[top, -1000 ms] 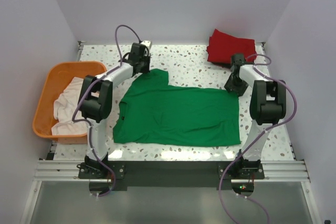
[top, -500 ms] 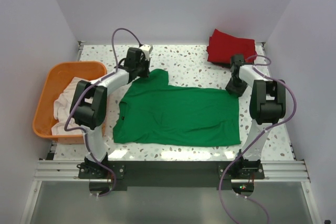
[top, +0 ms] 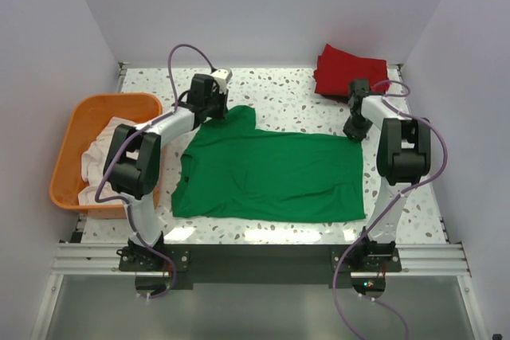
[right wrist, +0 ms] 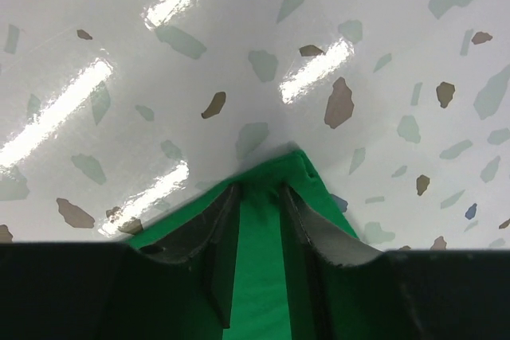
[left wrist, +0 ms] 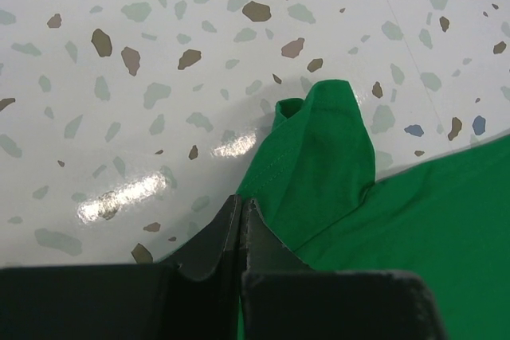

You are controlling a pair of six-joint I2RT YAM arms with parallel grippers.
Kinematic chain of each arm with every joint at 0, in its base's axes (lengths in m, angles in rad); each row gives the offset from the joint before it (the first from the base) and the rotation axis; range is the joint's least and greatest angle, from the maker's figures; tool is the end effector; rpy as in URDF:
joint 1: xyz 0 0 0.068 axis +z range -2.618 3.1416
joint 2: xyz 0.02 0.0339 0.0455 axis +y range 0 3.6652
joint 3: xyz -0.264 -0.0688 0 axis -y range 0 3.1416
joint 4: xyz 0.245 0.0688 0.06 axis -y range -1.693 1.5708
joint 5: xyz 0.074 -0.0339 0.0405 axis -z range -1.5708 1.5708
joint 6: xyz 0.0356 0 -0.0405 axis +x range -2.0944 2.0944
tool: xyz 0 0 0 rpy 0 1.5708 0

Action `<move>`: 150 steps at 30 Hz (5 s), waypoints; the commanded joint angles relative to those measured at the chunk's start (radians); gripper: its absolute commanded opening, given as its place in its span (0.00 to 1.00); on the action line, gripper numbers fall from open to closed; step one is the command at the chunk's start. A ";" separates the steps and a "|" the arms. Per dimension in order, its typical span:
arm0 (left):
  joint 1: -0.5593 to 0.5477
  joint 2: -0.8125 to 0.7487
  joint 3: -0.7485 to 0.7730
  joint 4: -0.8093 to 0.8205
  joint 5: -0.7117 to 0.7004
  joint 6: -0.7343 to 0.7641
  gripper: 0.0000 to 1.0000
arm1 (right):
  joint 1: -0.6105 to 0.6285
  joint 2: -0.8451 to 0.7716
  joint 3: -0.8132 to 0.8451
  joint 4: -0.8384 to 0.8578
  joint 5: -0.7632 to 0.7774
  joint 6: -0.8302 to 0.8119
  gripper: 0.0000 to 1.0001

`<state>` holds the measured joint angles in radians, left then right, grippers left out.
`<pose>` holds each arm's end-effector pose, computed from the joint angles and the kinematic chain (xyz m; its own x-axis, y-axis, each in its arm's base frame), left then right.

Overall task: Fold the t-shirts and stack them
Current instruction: Fold the tshirt

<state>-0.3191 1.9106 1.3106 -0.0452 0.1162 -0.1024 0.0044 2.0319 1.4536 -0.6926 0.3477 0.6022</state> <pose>0.4084 -0.1393 0.2078 -0.6089 0.0942 -0.7877 0.3391 0.9286 -0.1510 0.4072 -0.0103 0.1636 -0.7326 0.5293 -0.4278 0.6207 0.7775 -0.1009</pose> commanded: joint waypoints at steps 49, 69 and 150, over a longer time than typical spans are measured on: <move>-0.092 -0.930 -0.735 -0.251 -0.265 -0.470 0.00 | -0.001 -0.618 -0.510 0.093 -0.059 -0.105 0.00; -0.127 -1.041 -0.785 -0.646 -0.319 -0.798 0.66 | -0.003 -0.758 -0.734 0.010 -0.062 -0.029 0.60; -0.591 -0.481 -0.562 -0.481 -0.473 -0.763 1.00 | 0.077 -0.800 -0.753 0.185 -0.288 -0.186 0.99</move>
<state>-0.9104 1.4502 0.7753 -0.4789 -0.2852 -0.7841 0.0784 1.2373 0.7109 -0.5301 0.0605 0.4355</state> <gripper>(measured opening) 0.998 0.986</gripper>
